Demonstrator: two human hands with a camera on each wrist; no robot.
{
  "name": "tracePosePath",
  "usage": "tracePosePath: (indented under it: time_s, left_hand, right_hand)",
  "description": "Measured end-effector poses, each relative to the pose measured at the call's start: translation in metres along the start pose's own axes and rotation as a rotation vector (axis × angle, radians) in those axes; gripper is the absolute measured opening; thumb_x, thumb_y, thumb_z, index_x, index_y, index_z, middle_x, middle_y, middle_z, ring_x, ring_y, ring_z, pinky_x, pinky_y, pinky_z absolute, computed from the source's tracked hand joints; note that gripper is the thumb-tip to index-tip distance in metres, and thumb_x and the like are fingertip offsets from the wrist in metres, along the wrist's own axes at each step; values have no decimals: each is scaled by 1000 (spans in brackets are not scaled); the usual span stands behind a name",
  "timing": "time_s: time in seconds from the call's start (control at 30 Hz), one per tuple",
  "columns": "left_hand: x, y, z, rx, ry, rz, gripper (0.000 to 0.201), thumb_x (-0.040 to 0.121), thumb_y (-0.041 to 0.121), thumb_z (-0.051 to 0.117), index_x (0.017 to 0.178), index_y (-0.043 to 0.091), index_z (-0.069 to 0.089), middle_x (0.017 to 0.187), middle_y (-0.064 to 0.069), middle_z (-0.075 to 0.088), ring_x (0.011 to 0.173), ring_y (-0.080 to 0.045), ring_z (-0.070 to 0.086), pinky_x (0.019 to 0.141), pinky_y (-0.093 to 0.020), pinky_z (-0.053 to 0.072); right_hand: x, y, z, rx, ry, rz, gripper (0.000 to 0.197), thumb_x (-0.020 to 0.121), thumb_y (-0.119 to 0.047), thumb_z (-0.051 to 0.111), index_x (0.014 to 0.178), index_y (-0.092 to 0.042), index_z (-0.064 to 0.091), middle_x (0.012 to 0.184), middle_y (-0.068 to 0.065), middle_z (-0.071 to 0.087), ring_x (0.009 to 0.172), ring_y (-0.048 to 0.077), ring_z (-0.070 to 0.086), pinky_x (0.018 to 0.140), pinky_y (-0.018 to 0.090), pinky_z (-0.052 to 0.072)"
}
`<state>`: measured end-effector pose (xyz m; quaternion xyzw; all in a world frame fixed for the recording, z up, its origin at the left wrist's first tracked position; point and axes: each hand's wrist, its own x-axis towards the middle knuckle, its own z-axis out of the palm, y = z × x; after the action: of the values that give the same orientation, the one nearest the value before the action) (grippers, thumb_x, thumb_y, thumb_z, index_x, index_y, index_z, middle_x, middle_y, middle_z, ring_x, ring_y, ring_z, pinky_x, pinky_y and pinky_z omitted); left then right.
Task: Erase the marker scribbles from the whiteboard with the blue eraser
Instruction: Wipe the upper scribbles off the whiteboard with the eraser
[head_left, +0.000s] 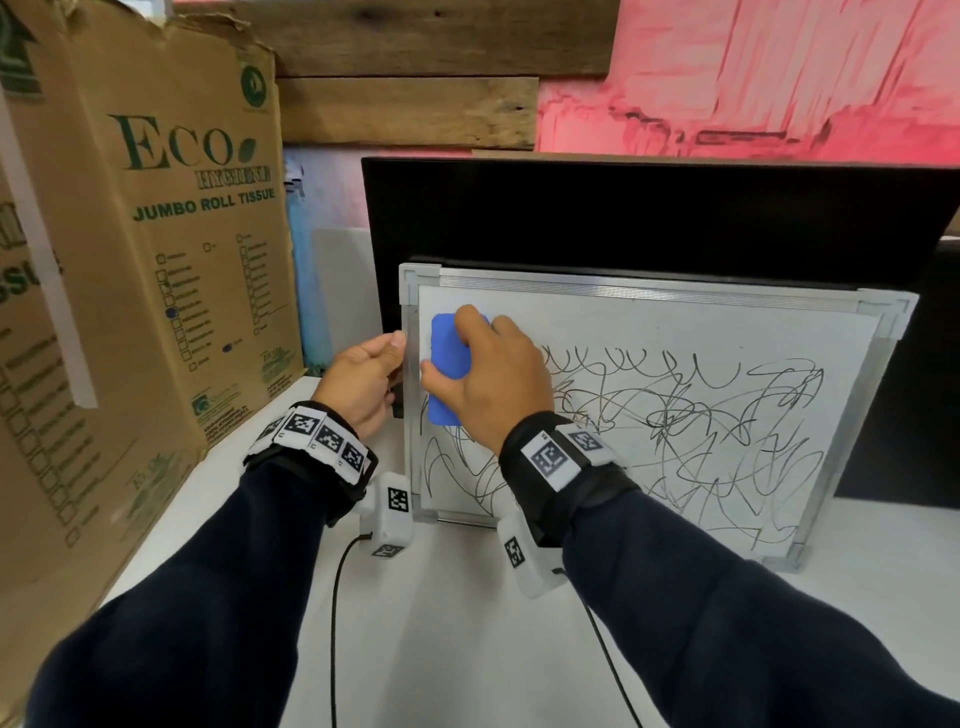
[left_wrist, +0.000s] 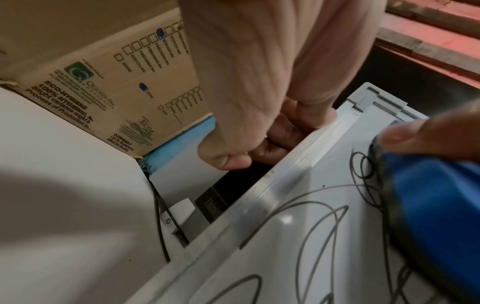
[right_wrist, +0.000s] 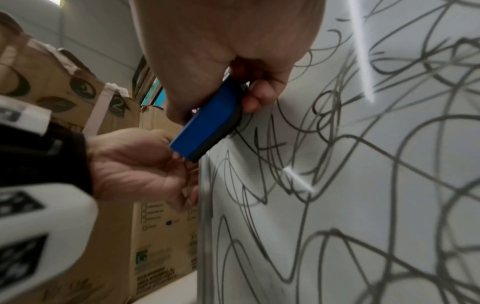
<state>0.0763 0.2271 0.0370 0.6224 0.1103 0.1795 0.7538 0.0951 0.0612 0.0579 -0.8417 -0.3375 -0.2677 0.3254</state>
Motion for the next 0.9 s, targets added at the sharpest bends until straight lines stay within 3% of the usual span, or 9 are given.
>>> tracePosePath:
  time_s: [0.17,0.33,0.4,0.53,0.63,0.73,0.9]
  left_hand:
    - [3,-1,-5,38,-27,11,33,106,29,49,130,11,63,92,9,73,80,-1,67,67,-16,49]
    - [5,-3,-7,2,-29,26,27,106,26,48,115,11,69,110,-13,61,101,-22,53,89,-31,45]
    - [3,-3,-6,10,-34,28,29,106,26,47,120,10,67,108,-10,67,98,-19,58,82,-25,49]
    - [3,-1,-5,28,-23,12,31,106,28,48,127,13,64,88,10,74,78,-1,68,64,-17,48]
    - [4,-3,-6,19,-16,14,34,106,27,47,132,10,61,91,5,73,71,0,66,57,-14,48]
    - [4,-5,-6,23,-18,21,30,107,27,46,126,13,65,82,8,72,65,1,63,59,-15,47]
    - [0,-2,-2,6,-2,28,34,105,26,49,131,9,62,93,3,74,78,-4,69,62,-18,52]
  right_hand:
    - [-13,1,8,-16,-69,30,37,83,-54,61,101,-27,43,85,1,43,69,27,47,58,31,41]
    - [15,-12,1,46,60,4,44,83,-58,63,102,-21,50,80,3,44,66,27,46,55,30,33]
    - [9,-12,3,24,20,13,43,83,-57,63,106,-23,49,84,3,45,68,28,48,56,30,36]
    - [-23,-3,17,-41,-136,49,43,86,-56,59,114,-27,45,91,2,45,75,29,51,61,34,45]
    - [-10,-7,15,11,-46,39,41,83,-55,62,107,-27,45,86,2,44,70,29,49,57,32,41]
    - [3,-9,11,33,18,17,41,82,-53,64,106,-25,47,82,2,42,66,30,47,55,31,36]
    - [-25,-3,19,-38,-151,39,42,85,-55,60,113,-26,46,89,3,44,72,30,50,60,33,45]
